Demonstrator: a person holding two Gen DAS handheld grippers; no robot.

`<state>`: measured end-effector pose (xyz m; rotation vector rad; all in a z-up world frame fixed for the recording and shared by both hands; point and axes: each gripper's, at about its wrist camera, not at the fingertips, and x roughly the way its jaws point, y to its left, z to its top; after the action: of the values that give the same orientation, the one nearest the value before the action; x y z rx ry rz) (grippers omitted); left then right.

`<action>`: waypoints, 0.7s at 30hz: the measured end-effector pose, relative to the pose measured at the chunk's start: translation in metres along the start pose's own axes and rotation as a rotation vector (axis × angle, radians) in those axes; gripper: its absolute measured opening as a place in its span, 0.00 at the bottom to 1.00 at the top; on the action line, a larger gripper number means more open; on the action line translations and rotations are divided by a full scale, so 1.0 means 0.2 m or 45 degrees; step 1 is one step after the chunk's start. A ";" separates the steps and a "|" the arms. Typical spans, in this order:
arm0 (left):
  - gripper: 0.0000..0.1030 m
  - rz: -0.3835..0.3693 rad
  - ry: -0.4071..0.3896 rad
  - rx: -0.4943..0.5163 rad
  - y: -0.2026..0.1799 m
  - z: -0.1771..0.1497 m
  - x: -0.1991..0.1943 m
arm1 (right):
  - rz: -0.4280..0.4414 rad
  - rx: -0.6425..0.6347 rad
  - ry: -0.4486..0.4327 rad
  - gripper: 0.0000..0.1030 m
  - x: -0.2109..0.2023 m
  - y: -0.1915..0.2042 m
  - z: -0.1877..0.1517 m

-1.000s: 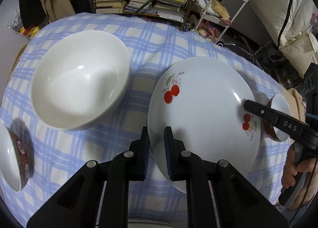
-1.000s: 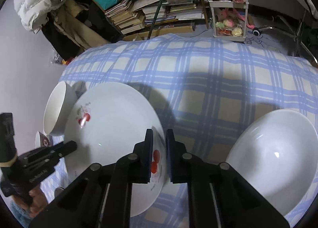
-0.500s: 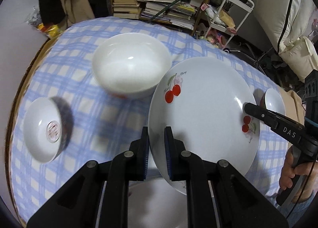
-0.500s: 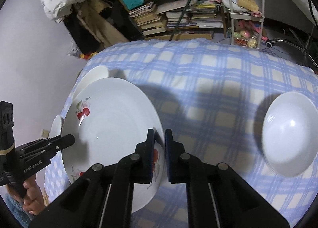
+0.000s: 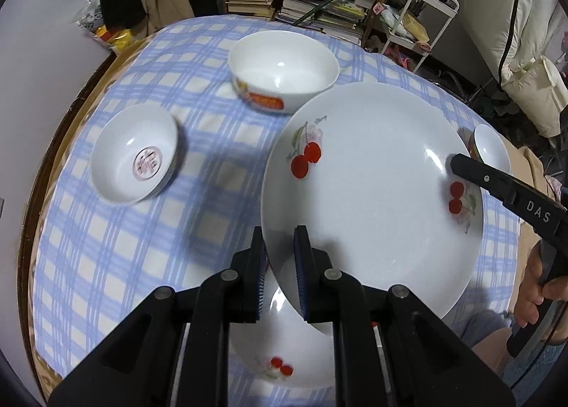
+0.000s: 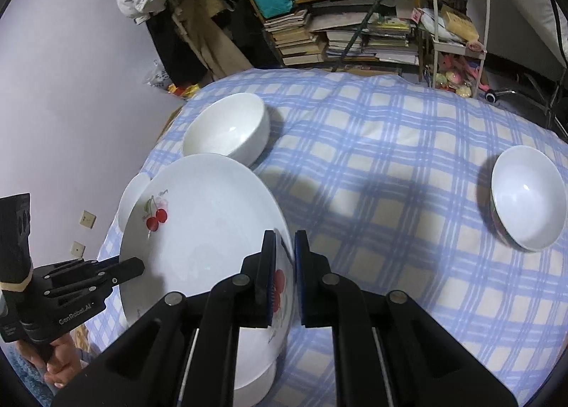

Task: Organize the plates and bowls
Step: 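Lift and carry the held cherry plate with both grippers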

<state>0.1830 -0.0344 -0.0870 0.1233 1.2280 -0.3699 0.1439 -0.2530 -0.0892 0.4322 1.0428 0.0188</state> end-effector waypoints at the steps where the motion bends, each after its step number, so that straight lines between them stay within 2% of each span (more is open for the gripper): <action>1: 0.15 0.000 -0.003 -0.002 0.01 -0.02 -0.01 | 0.003 -0.001 -0.001 0.12 -0.01 0.02 -0.01; 13: 0.15 0.011 -0.020 -0.030 0.09 -0.24 -0.15 | 0.008 -0.059 -0.022 0.12 -0.11 0.18 -0.18; 21: 0.15 0.032 -0.020 -0.038 0.13 -0.37 -0.13 | -0.016 -0.090 0.009 0.12 -0.08 0.24 -0.28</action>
<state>0.1186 0.0159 -0.0905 0.1104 1.2151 -0.3301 0.0975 -0.1939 -0.0831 0.3619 1.0483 0.0461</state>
